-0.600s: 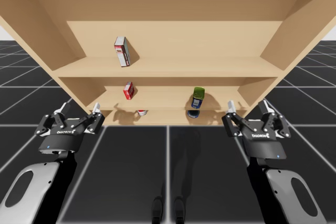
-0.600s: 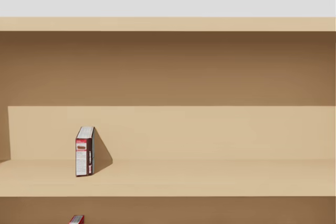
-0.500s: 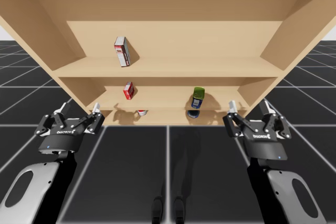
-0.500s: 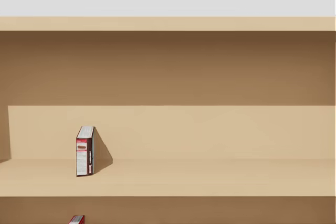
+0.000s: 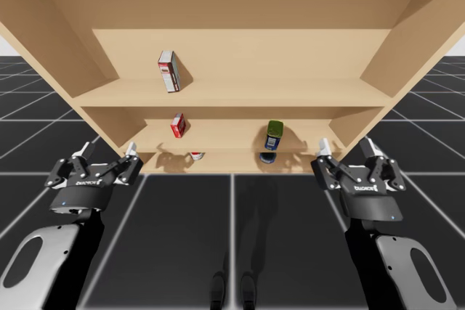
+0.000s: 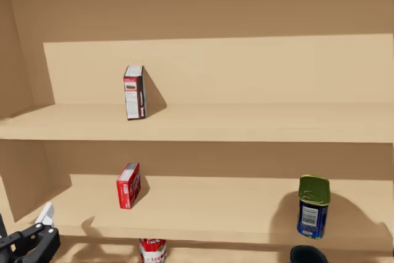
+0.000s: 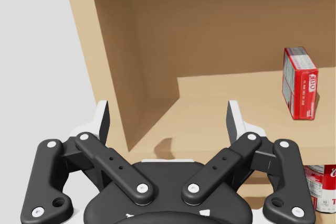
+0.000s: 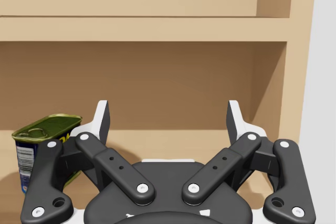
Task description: Look through the shelves, find the gelatin box, and take it.
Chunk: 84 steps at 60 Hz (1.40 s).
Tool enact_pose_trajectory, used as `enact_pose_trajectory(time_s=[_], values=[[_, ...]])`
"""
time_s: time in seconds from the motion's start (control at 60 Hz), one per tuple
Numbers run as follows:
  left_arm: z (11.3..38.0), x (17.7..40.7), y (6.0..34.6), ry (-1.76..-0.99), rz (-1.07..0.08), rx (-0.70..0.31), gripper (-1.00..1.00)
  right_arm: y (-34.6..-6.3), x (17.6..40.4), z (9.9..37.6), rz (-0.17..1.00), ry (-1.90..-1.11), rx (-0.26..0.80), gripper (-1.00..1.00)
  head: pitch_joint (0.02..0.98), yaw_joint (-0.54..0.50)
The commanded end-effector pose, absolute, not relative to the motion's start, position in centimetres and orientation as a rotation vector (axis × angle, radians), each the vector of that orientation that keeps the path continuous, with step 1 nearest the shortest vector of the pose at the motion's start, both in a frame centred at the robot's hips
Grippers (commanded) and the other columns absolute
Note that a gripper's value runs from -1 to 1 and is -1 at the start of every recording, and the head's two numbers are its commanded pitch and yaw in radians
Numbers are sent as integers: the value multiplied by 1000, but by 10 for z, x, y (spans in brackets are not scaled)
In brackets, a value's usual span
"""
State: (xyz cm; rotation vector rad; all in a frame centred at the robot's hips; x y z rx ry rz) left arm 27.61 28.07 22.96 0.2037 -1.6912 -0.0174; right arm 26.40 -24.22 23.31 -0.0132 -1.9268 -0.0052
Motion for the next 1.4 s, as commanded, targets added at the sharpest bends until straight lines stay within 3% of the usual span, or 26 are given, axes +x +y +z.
enact_pose_trajectory(time_s=[0.017,0.233,0.517,0.8,1.0,1.183,1.25,1.4], values=[[230,276,281,-1690,-17,202,-1000,-241,264,232,14,-1922,-9,-1000,390,160],[231,276,284,-1689,-12,191,-1000,-239,263,231,33,-1919,9,-1000,499,292],[245,263,262,-1680,-58,101,-1000,-239,264,228,37,-1914,20,-1000,527,295],[273,242,234,-1570,-135,-53,-1000,-240,264,229,34,-1925,20,-1000,522,291],[282,255,217,-1528,-170,-109,-1000,-240,263,228,37,-1926,16,-1000,515,301],[278,283,209,-1486,-149,-153,-1000,-240,263,227,37,-1922,15,-1000,515,302],[274,293,206,-1497,-142,-102,-1000,-240,263,227,36,-1923,13,-1000,519,302],[270,315,200,-1476,-136,-104,-1000,-240,262,226,38,-1922,9,-1000,522,307]])
